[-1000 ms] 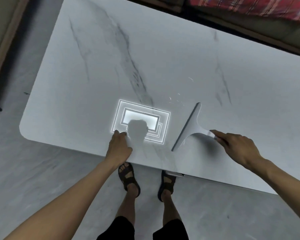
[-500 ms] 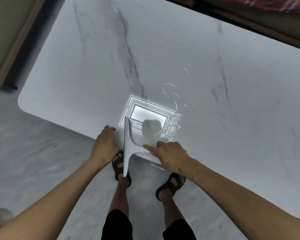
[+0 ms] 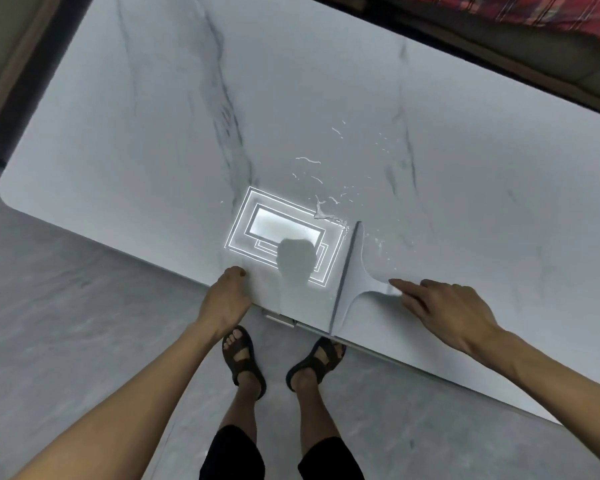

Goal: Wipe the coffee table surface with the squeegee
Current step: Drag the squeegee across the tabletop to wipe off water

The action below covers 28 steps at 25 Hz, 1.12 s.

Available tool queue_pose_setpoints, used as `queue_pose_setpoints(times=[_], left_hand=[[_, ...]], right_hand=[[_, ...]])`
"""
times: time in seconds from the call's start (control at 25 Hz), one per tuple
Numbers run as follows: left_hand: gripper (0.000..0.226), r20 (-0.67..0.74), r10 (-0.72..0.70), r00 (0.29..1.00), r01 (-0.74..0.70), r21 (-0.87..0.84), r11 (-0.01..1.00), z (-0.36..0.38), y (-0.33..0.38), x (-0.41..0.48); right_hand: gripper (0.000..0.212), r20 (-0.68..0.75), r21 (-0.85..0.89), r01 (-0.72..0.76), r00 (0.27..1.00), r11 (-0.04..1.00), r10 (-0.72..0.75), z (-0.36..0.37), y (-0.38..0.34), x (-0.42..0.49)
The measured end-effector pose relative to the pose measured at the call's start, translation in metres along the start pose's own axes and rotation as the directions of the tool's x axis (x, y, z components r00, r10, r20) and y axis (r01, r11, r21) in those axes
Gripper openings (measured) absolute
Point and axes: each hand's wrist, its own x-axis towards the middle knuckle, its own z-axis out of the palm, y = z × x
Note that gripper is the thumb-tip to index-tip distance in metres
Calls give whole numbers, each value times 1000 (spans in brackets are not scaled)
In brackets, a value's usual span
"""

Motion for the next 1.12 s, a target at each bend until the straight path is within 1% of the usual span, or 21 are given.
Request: queue_pose_setpoints(times=[0.08, 0.16, 0.24, 0.32, 0.4, 0.44, 0.52, 0.64, 0.72, 0.84, 0.92, 1.0, 1.08, 1.12], left_hand=[[46, -112, -42, 993, 35, -70, 997, -8, -9, -3], [44, -206, -121, 971, 85, -172, 981, -21, -23, -2], [44, -278, -188, 942, 122, -239, 963, -36, -40, 3], [46, -319, -214, 923, 136, -249, 959, -50, -58, 12], [46, -333, -226, 915, 142, -260, 955, -62, -74, 22], [47, -334, -232, 914, 142, -273, 951, -66, -79, 26], [52, -330, -248, 911, 149, -297, 943, -74, -89, 37], [60, -300, -236, 924, 147, -292, 945, -81, -88, 50], [60, -263, -173, 949, 106, -253, 962, -83, -81, 56], [54, -191, -57, 980, 24, -173, 985, -83, -63, 65], [43, -143, 18, 990, -35, -116, 993, -78, -43, 72], [34, -101, 56, 993, -65, -95, 993, -70, -19, 77], [35, -29, 91, 995, -92, -54, 994, -61, 1, 82], [39, 16, 107, 994, -107, -5, 994, -57, 6, 84]], right_hand=[[51, -17, -2, 100, 995, 995, -100, -9, -29, 14], [44, 26, 11, 240, 970, 971, -240, -13, -78, 45], [32, 109, -13, 389, 916, 921, -385, -11, -134, 85], [26, 181, -68, 513, 849, 855, -496, -9, -186, 124], [25, 213, -84, 587, 800, 805, -561, -9, -223, 153], [26, 213, -91, 607, 787, 790, -580, -9, -234, 165], [28, 185, -120, 613, 786, 781, -589, -12, -246, 187], [28, 117, -150, 560, 829, 815, -547, -23, -233, 208], [31, 74, -118, 489, 872, 864, -484, -29, -209, 212], [31, 28, -41, 320, 947, 947, -319, -36, -155, 204], [32, 26, 0, 186, 982, 983, -186, -38, -110, 189], [30, 39, 14, 45, 998, 999, -46, -38, -65, 164], [32, 31, 24, -78, 997, 997, 77, -33, -26, 134], [34, 28, 33, -131, 991, 991, 130, -30, -11, 119]])
